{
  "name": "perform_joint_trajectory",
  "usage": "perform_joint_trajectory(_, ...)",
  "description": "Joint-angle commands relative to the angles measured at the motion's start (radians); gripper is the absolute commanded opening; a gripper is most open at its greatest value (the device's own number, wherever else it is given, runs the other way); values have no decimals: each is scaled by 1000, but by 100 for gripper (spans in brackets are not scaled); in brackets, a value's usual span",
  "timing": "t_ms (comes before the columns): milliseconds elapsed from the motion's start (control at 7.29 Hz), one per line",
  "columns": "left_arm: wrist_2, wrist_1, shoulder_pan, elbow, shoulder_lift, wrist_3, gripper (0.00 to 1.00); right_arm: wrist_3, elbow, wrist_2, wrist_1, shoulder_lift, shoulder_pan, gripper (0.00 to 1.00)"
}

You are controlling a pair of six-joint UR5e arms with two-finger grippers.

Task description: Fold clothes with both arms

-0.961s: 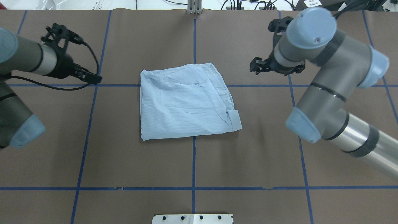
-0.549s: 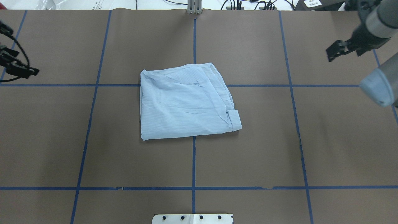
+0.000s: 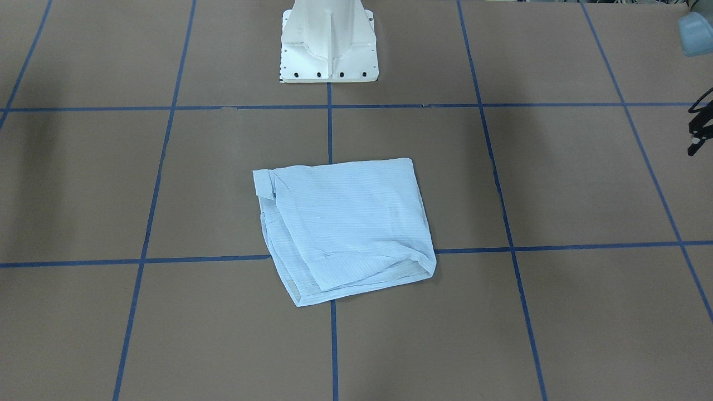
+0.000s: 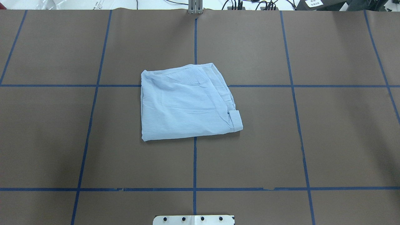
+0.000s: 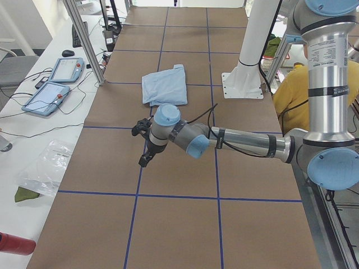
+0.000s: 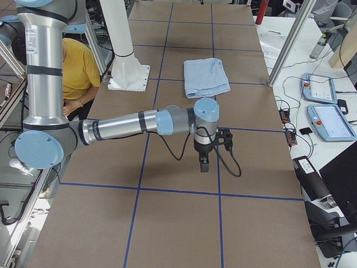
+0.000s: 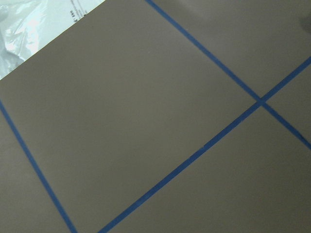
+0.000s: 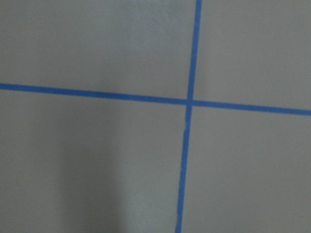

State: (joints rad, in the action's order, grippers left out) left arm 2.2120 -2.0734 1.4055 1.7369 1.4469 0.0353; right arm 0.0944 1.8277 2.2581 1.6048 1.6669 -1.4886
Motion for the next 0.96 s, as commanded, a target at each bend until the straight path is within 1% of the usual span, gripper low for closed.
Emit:
perform_joint_trajectory(0,-26,-47,82,-69,-16,-27,100,-5,-27,12,-37,95,-54,100)
perform_joint_trajectory(137,-17,-1,79,-77,-4,-37,100,-7,-71,15,-39,105,-64,100)
perform_joint_trajectory(275,35,179,87,-54,18,-31,100,-7,-77,17,-39,106,-64,100)
perform_joint_trajectory(549,45,410,124,42,1,-18,100,-5,-80,15,-39,106,-64,100)
perform_joint_trajectory(686,84,464,148,56,-2,-18,100,-5,-77,15,-39,106,-64,100)
perform_joint_trajectory(824,109,466,162,44,-11,-18,100,-7,-79,15,-39,105,-62,100)
